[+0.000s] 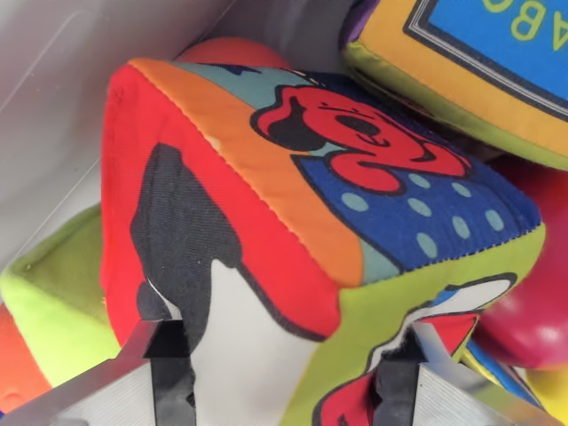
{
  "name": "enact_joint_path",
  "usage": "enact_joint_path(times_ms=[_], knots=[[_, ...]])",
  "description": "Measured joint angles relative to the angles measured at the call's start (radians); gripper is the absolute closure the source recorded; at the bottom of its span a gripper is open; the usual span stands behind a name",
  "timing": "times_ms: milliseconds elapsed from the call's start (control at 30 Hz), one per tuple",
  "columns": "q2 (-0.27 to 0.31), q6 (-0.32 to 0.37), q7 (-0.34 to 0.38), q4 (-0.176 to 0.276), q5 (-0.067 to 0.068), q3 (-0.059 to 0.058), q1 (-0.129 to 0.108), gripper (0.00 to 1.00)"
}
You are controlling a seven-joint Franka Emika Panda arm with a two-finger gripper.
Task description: Pick an object from the bin
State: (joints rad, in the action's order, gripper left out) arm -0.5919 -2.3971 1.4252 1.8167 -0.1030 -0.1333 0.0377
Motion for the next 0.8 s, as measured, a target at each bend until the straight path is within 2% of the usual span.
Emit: enact_joint_path(times_ms=[467,800], knots=[[0.004,0.003,0.000,0.000,0.000,0.000,0.000,1.00],[0.031,0.028,0.001,0.000,0.001,-0.003,-0.002,1.00]])
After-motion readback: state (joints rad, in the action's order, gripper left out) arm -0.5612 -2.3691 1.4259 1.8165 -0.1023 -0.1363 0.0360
